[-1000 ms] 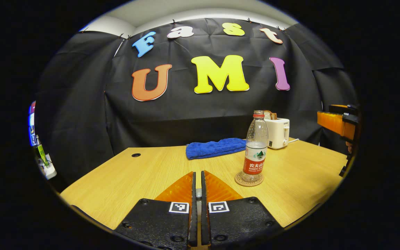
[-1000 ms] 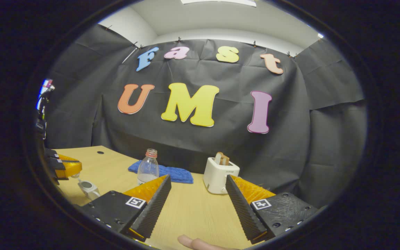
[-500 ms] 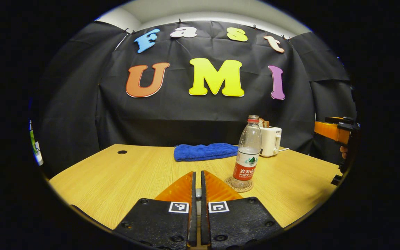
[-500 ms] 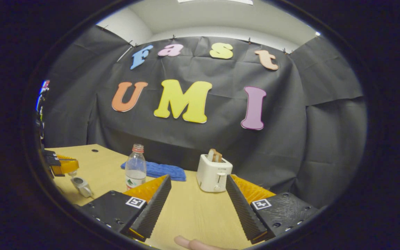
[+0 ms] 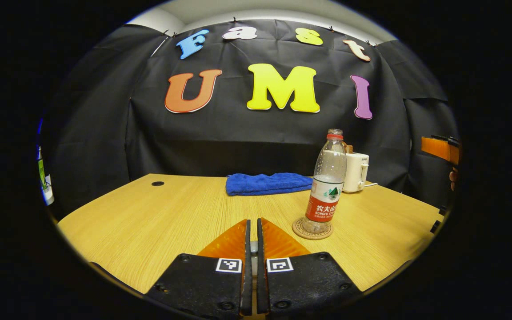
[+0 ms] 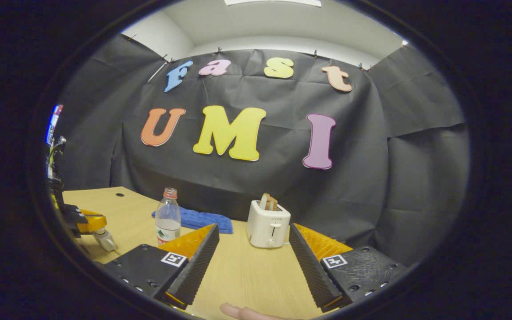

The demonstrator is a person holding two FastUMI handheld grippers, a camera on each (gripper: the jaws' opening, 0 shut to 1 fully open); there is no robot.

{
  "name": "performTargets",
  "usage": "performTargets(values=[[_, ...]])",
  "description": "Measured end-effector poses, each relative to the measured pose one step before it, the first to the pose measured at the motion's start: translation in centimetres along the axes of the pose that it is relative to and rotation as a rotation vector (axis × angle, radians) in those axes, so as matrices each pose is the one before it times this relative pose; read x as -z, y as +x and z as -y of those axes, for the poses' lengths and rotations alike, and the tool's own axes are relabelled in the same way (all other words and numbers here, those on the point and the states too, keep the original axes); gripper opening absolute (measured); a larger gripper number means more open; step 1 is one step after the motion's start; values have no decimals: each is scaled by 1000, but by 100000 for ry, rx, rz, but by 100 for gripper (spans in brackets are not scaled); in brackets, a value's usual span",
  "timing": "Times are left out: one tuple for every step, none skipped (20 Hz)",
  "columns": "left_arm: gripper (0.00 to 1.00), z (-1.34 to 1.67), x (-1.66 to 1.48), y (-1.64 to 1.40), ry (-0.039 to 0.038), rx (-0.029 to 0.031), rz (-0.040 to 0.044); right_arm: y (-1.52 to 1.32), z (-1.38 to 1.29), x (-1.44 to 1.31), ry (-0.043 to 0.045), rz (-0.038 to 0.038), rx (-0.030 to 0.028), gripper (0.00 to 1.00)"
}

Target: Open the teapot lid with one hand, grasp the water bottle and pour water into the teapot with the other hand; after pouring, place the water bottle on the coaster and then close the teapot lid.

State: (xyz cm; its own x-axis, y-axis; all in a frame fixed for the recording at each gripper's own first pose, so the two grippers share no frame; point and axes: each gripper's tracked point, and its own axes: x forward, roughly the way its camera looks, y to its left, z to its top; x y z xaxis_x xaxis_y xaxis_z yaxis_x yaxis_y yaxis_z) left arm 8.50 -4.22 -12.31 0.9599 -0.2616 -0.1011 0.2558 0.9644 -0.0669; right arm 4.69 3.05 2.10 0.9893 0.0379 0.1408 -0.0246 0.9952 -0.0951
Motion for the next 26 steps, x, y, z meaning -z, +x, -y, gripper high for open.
performTargets(values=[[7,-256,-204,-89,-347,-875,776,22,-147,54,-18,-236,-412,95],[7,44,109,57,-398,203,201,-86,-177,58,46,-143,-454,95],[7,-20,88,-42,-267,-179,-108,32,-66,101,-64,-176,-244,95],[7,-125,165,-1,-6,-295,-92,24,-68,52,-156,-89,-185,95],[3,-77,-55,77,-200,-249,193,-20,-93,15,-249,-157,-207,95],[7,-80,-21,54,-46,-315,-44,-10,-58,62,-185,-92,-120,95],[7,15,33,-41,-201,-302,53,42,-104,-10,-50,-78,-228,95],[7,-103,9,64,-259,-541,3,13,17,45,3,-86,-112,95],[7,-35,40,23,-93,-477,40,-15,66,33,6,-56,62,95],[7,-18,-35,41,42,-471,-140,-16,-86,20,-32,-112,-106,95],[7,-24,40,-53,194,-527,-158,37,-57,-40,61,-14,-77,95],[7,30,-17,-60,600,-481,-91,-48,-65,102,-156,-113,-139,95],[7,79,-63,-20,587,-355,138,46,-52,25,-546,-64,38,95],[7,-181,122,64,548,-686,-21,-94,-40,70,-756,-177,175,95],[8,-104,80,-102,139,-636,-188,-53,-55,-145,-601,173,-172,95],[10,133,8,-35,-2,-382,-44,-89,-205,-24,-263,195,-416,95],[10,14,70,83,160,-293,-177,7,-176,-36,19,90,-514,95],[10,-41,-103,-53,495,-365,-196,21,-128,95,-121,-38,-409,95],[11,95,-45,-33,611,-172,-149,21,-71,77,-259,-303,-213,95],[11,6,61,52,735,-193,-152,16,-51,107,-182,-343,0,95],[11,-134,-46,-98,580,-428,34,26,-74,63,-45,-344,-131,95],[11,-23,-4,11,452,-374,73,-26,-36,103,2,-311,-286,95],[11,-109,22,15,651,-453,-142,3,-125,-20,12,-38,-219,95],[11,-149,-9,101,749,-936,-394,94,2,-43,-38,-44,34,95],[12,-24,144,135,215,256,-698,-50,38,-18,-91,109,50,95],[14,123,239,53,-86,709,-672,-72,-53,-19,-30,216,-97,95]])
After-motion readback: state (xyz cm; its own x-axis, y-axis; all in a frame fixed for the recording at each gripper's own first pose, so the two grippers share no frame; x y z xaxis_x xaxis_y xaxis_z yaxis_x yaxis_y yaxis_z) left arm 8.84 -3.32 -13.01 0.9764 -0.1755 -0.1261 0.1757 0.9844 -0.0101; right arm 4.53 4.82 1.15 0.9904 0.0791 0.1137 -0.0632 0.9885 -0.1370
